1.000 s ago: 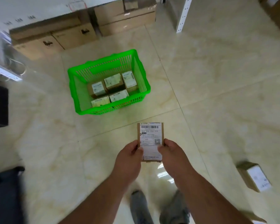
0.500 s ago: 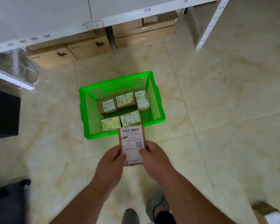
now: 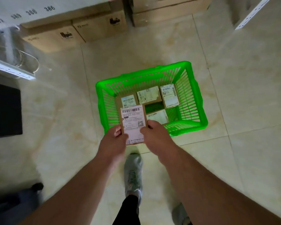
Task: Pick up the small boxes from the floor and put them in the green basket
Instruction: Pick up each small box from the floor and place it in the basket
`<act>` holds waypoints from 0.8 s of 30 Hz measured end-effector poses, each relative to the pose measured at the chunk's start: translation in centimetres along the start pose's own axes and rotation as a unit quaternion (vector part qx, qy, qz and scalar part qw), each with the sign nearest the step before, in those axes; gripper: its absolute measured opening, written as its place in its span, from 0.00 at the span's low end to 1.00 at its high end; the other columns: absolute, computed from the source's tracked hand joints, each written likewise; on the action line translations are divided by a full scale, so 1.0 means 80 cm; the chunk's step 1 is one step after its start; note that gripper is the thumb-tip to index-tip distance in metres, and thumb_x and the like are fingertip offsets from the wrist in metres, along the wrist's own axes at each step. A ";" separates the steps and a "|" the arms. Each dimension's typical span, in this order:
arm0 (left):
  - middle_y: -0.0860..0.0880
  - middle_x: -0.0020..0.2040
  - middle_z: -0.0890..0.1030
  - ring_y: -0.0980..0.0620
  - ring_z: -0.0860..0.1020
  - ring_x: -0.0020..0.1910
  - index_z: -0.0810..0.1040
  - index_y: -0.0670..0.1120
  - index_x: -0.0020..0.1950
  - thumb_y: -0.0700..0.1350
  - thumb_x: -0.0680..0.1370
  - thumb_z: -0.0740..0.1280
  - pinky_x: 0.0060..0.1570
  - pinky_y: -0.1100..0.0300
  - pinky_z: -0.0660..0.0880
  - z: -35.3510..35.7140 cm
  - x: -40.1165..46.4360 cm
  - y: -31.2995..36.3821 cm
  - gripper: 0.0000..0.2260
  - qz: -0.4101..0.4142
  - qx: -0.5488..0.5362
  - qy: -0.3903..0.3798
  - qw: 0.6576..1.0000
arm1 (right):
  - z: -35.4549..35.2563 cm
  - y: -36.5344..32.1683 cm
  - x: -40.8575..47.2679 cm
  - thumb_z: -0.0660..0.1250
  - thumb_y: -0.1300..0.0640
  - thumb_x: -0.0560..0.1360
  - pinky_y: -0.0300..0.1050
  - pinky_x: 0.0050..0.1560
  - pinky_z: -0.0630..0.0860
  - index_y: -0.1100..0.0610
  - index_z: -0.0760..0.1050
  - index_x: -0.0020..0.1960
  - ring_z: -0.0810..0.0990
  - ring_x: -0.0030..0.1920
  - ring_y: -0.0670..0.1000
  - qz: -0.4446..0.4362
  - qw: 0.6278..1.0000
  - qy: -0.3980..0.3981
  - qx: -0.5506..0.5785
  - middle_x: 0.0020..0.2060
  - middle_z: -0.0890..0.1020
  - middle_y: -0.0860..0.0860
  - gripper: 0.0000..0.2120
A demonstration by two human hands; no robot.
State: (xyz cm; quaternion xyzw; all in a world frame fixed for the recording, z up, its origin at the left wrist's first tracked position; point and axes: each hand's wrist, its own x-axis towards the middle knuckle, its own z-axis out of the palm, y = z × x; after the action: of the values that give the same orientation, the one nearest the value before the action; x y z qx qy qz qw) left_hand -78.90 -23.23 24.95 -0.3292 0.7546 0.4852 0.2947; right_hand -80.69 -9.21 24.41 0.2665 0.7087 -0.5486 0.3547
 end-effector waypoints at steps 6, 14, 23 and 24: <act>0.52 0.55 0.86 0.55 0.82 0.49 0.82 0.54 0.52 0.41 0.76 0.64 0.43 0.61 0.75 -0.022 0.097 -0.023 0.11 -0.032 0.059 -0.023 0.997 | 0.055 0.004 0.082 0.60 0.57 0.76 0.41 0.45 0.78 0.54 0.78 0.66 0.82 0.54 0.53 0.024 0.997 -0.021 -0.069 0.62 0.83 0.52 0.20; 0.46 0.59 0.84 0.51 0.80 0.47 0.81 0.47 0.62 0.41 0.77 0.64 0.38 0.63 0.72 -0.013 0.155 -0.058 0.15 -0.090 0.055 -0.029 0.994 | 0.090 0.038 0.141 0.60 0.58 0.75 0.46 0.51 0.79 0.52 0.78 0.67 0.82 0.54 0.54 0.057 0.993 -0.039 -0.100 0.63 0.83 0.52 0.22; 0.46 0.63 0.81 0.49 0.79 0.53 0.73 0.46 0.73 0.45 0.79 0.64 0.45 0.68 0.71 0.003 0.122 -0.063 0.22 -0.101 0.110 0.001 0.989 | 0.052 0.054 0.118 0.61 0.56 0.78 0.48 0.60 0.75 0.57 0.71 0.72 0.77 0.66 0.60 0.100 0.991 -0.015 -0.091 0.67 0.78 0.59 0.22; 0.45 0.68 0.79 0.47 0.78 0.60 0.72 0.46 0.74 0.45 0.79 0.64 0.52 0.66 0.71 0.005 0.115 -0.059 0.23 -0.094 0.127 -0.006 0.987 | 0.043 0.052 0.106 0.60 0.56 0.78 0.51 0.58 0.77 0.59 0.75 0.67 0.79 0.62 0.62 0.090 0.992 -0.007 -0.083 0.62 0.80 0.61 0.19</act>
State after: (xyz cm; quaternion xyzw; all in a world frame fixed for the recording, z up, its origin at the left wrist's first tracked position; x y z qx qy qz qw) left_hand -80.81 -26.26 15.21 -0.3554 0.7738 0.3579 0.3831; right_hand -81.92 -11.57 14.76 0.2956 0.7222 -0.4556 0.4284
